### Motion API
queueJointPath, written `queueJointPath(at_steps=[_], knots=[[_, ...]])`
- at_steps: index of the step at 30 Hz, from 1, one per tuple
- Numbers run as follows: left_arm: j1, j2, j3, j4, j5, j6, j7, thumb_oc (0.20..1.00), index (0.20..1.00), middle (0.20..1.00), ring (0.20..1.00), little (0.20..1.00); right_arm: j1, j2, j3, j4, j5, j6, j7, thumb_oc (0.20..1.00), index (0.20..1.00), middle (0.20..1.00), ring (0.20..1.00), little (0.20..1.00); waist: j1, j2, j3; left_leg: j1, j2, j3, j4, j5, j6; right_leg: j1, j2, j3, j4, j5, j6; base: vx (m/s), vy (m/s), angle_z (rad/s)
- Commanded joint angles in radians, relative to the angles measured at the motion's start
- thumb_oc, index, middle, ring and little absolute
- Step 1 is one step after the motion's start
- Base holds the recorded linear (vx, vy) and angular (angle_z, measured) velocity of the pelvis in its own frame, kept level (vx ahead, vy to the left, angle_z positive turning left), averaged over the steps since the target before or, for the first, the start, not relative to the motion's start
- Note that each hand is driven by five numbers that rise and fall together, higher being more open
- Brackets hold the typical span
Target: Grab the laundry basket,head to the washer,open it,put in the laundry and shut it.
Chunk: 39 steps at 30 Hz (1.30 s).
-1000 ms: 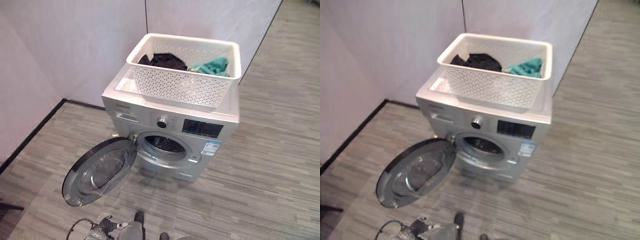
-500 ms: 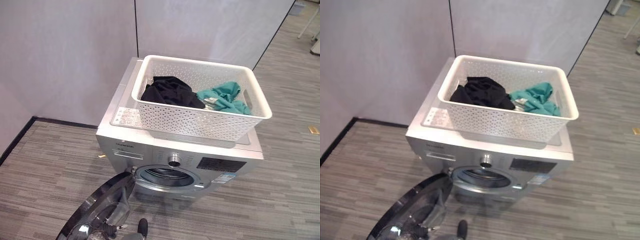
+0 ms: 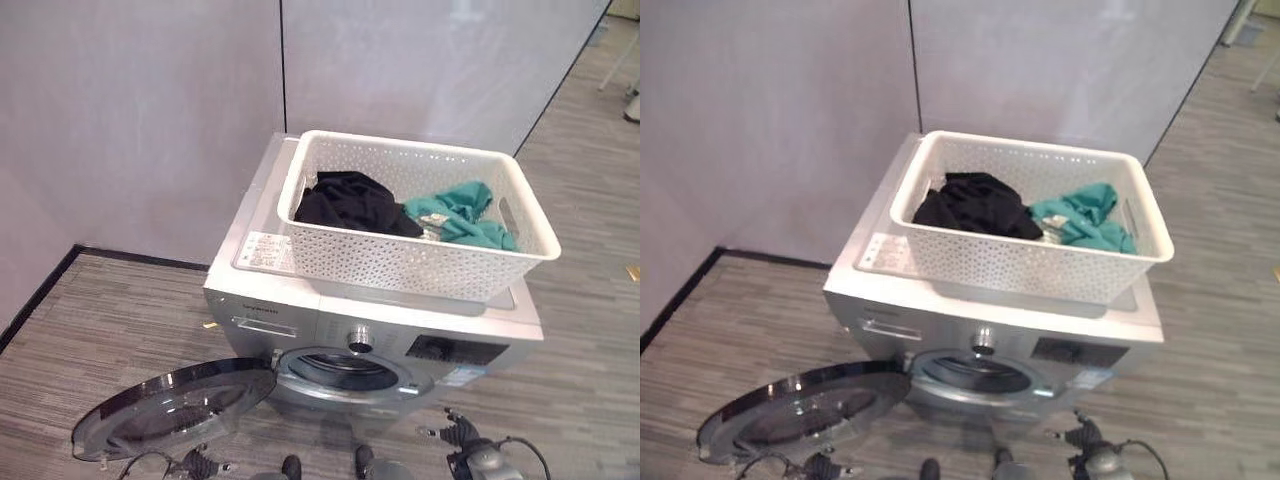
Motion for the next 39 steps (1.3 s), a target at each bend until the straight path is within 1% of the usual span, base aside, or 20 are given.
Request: queueJointPath(at_steps=[1, 9, 14, 15, 17, 19, 23, 25, 27, 28, 29, 30, 31, 33, 34, 35, 36, 37, 38, 39], knots=[[-0.060, -0.005, 0.010, 0.033, 0.003, -0.024, 0.007, 1.000, 1.000, 1.000, 1.000, 1.000, 0.013, -0.107, -0.051, -0.036, 0.001, -0.024, -0.035, 1.000, 1.000, 1.000, 1.000, 1.000, -0.019, 0.011, -0.016, -0.099, 0.071, -0.041, 0.086, 0.001, -0.069, 0.094, 0.022, -0.015, -0.120, 0.001, 0.006, 0.02, -0.112, 0.26], [-0.058, -0.027, -0.018, 0.029, 0.011, -0.023, 0.003, 1.000, 1.000, 1.000, 1.000, 1.000, 0.053, -0.109, -0.086, 0.017, 0.033, -0.027, -0.041, 1.000, 1.000, 1.000, 1.000, 1.000, -0.029, 0.020, -0.039, -0.075, 0.089, -0.071, 0.009, 0.037, -0.085, 0.134, 0.032, -0.045, -0.162, -0.008, -0.007, 0.03, -0.061, 0.17], [-0.053, -0.020, -0.016, 0.016, 0.014, -0.025, 0.007, 1.000, 1.000, 1.000, 1.000, 1.000, 0.060, -0.126, -0.113, -0.047, 0.060, -0.036, -0.052, 1.000, 1.000, 1.000, 1.000, 1.000, -0.035, 0.027, -0.043, -0.069, 0.096, -0.070, -0.005, 0.038, -0.088, 0.136, 0.036, -0.039, -0.171, -0.007, -0.009, 0.01, -0.012, 0.06], [-0.050, -0.019, -0.007, 0.017, 0.012, -0.024, 0.008, 1.000, 1.000, 1.000, 1.000, 1.000, 0.081, -0.146, -0.148, -0.106, 0.068, -0.044, -0.063, 1.000, 1.000, 1.000, 1.000, 1.000, -0.040, 0.030, -0.046, -0.063, 0.100, -0.066, -0.022, 0.043, -0.089, 0.137, 0.038, -0.033, -0.182, 0.000, -0.008, 0.00, 0.004, -0.04], [-0.046, -0.016, 0.002, 0.018, 0.010, -0.025, 0.010, 1.000, 1.000, 1.000, 1.000, 1.000, 0.099, -0.172, -0.170, -0.110, 0.064, -0.049, -0.059, 1.000, 1.000, 1.000, 1.000, 1.000, -0.046, 0.032, -0.051, -0.058, 0.105, -0.063, -0.047, 0.054, -0.091, 0.138, 0.038, -0.032, -0.200, 0.011, -0.004, -0.01, 0.003, -0.08], [-0.050, -0.014, 0.006, 0.024, 0.000, -0.027, 0.000, 1.000, 1.000, 1.000, 1.000, 1.000, 0.108, -0.233, -0.198, -0.019, 0.039, -0.031, -0.044, 1.000, 1.000, 1.000, 1.000, 1.000, -0.049, 0.029, -0.056, -0.064, 0.111, -0.065, -0.077, 0.069, -0.097, 0.133, 0.037, -0.036, -0.224, 0.027, 0.002, -0.04, -0.004, -0.04], [-0.048, -0.013, 0.015, 0.040, -0.001, -0.025, -0.009, 1.000, 1.000, 1.000, 1.000, 1.000, 0.118, -0.280, -0.237, 0.024, 0.030, -0.019, -0.038, 1.000, 1.000, 1.000, 1.000, 1.000, -0.052, 0.023, -0.061, -0.067, 0.116, -0.056, -0.077, 0.065, -0.100, 0.128, 0.033, -0.033, -0.231, 0.034, 0.009, 0.00, 0.000, 0.00], [-0.034, -0.004, 0.035, 0.046, -0.001, -0.023, -0.026, 1.000, 1.000, 1.000, 1.000, 1.000, 0.134, -0.376, -0.307, 0.050, 0.004, -0.007, -0.035, 1.000, 1.000, 1.000, 1.000, 1.000, -0.055, 0.014, -0.067, -0.059, 0.118, -0.044, -0.077, 0.057, -0.100, 0.130, 0.029, -0.028, -0.232, 0.038, 0.016, 0.04, 0.010, -0.03], [-0.028, -0.005, 0.043, 0.045, -0.001, -0.023, -0.030, 1.000, 1.000, 1.000, 1.000, 1.000, 0.146, -0.404, -0.344, 0.021, 0.014, -0.009, -0.037, 1.000, 1.000, 1.000, 1.000, 1.000, -0.055, 0.014, -0.068, -0.056, 0.118, -0.039, -0.077, 0.053, -0.100, 0.133, 0.028, -0.026, -0.232, 0.038, 0.018, 0.03, 0.015, -0.11], [-0.021, -0.006, 0.056, 0.047, -0.009, -0.026, -0.029, 1.000, 1.000, 1.000, 1.000, 1.000, 0.146, -0.442, -0.447, -0.044, 0.133, -0.031, -0.047, 1.000, 1.000, 1.000, 1.000, 1.000, -0.059, 0.012, -0.069, -0.052, 0.117, -0.034, -0.077, 0.049, -0.101, 0.135, 0.026, -0.023, -0.232, 0.037, 0.021, 0.03, 0.019, -0.17], [-0.017, -0.009, 0.065, 0.046, -0.017, -0.027, -0.030, 1.000, 1.000, 1.000, 1.000, 1.000, 0.156, -0.431, -0.483, -0.086, 0.196, -0.056, -0.044, 1.000, 1.000, 1.000, 1.000, 1.000, -0.062, 0.010, -0.071, -0.052, 0.117, -0.030, -0.077, 0.048, -0.101, 0.134, 0.025, -0.020, -0.232, 0.037, 0.022, 0.04, 0.026, -0.15], [-0.012, -0.015, 0.068, 0.046, -0.025, -0.029, -0.020, 1.000, 1.000, 1.000, 1.000, 1.000, 0.156, -0.423, -0.566, -0.154, 0.341, -0.094, -0.055, 1.000, 1.000, 1.000, 1.000, 1.000, -0.066, 0.008, -0.073, -0.052, 0.117, -0.029, -0.077, 0.045, -0.101, 0.132, 0.024, -0.019, -0.231, 0.036, 0.023, 0.04, 0.022, -0.08], [-0.005, -0.023, 0.075, 0.043, -0.025, -0.031, -0.017, 1.000, 1.000, 1.000, 1.000, 1.000, 0.180, -0.412, -0.638, -0.242, 0.394, -0.128, -0.067, 1.000, 1.000, 1.000, 1.000, 1.000, -0.069, 0.007, -0.078, -0.053, 0.116, -0.029, -0.077, 0.043, -0.100, 0.130, 0.023, -0.018, -0.230, 0.035, 0.025, 0.04, 0.028, -0.06], [0.007, -0.030, 0.073, 0.037, -0.002, -0.034, -0.016, 1.000, 1.000, 1.000, 1.000, 1.000, 0.208, -0.439, -0.706, -0.420, 0.327, -0.160, -0.127, 1.000, 1.000, 1.000, 1.000, 1.000, -0.068, 0.004, -0.086, -0.054, 0.114, -0.033, -0.077, 0.039, -0.099, 0.129, 0.020, -0.020, -0.230, 0.034, 0.027, 0.03, 0.035, -0.05], [0.016, -0.036, 0.063, 0.033, 0.011, -0.035, -0.021, 1.000, 1.000, 1.000, 1.000, 1.000, 0.183, -0.505, -0.752, -0.553, 0.298, -0.192, -0.166, 1.000, 1.000, 1.000, 1.000, 1.000, -0.064, -0.002, -0.092, -0.058, 0.110, -0.038, -0.077, 0.045, -0.096, 0.126, 0.018, -0.022, -0.231, 0.041, 0.028, 0.00, 0.031, -0.03], [0.016, -0.036, 0.062, 0.033, 0.011, -0.034, -0.021, 1.000, 1.000, 1.000, 1.000, 1.000, 0.186, -0.505, -0.753, -0.556, 0.297, -0.190, -0.167, 1.000, 1.000, 1.000, 1.000, 1.000, -0.063, -0.001, -0.093, -0.059, 0.111, -0.038, -0.077, 0.046, -0.096, 0.124, 0.018, -0.022, -0.230, 0.041, 0.028, 0.03, 0.042, 0.01], [0.026, -0.036, 0.056, 0.033, 0.012, -0.035, -0.029, 1.000, 1.000, 1.000, 1.000, 1.000, 0.149, -0.591, -0.780, -0.677, 0.249, -0.208, -0.179, 1.000, 1.000, 1.000, 1.000, 1.000, -0.054, -0.009, -0.100, -0.053, 0.107, -0.042, -0.077, 0.034, -0.094, 0.130, 0.016, -0.025, -0.231, 0.034, 0.030, 0.00, 0.000, 0.00], [0.029, -0.037, 0.054, 0.032, 0.013, -0.034, -0.030, 1.000, 1.000, 1.000, 1.000, 1.000, 0.128, -0.624, -0.774, -0.709, 0.227, -0.207, -0.185, 1.000, 1.000, 1.000, 1.000, 1.000, -0.049, -0.012, -0.102, -0.060, 0.106, -0.045, -0.077, 0.044, -0.094, 0.123, 0.016, -0.026, -0.231, 0.043, 0.031, 0.05, 0.029, 0.02], [0.032, -0.034, 0.048, 0.031, 0.011, -0.034, -0.032, 1.000, 1.000, 1.000, 1.000, 1.000, 0.103, -0.653, -0.766, -0.756, 0.209, -0.214, -0.181, 1.000, 1.000, 1.000, 1.000, 1.000, -0.042, -0.016, -0.106, -0.056, 0.105, -0.047, -0.077, 0.032, -0.093, 0.128, 0.015, -0.027, -0.231, 0.034, 0.031, -0.03, 0.012, 0.07], [0.032, -0.035, 0.050, 0.031, 0.011, -0.034, -0.032, 1.000, 1.000, 1.000, 1.000, 1.000, 0.100, -0.653, -0.764, -0.758, 0.207, -0.212, -0.182, 1.000, 1.000, 1.000, 1.000, 1.000, -0.043, -0.016, -0.104, -0.061, 0.105, -0.047, -0.077, 0.043, -0.093, 0.123, 0.014, -0.027, -0.231, 0.043, 0.032, 0.04, 0.008, 0.09]])
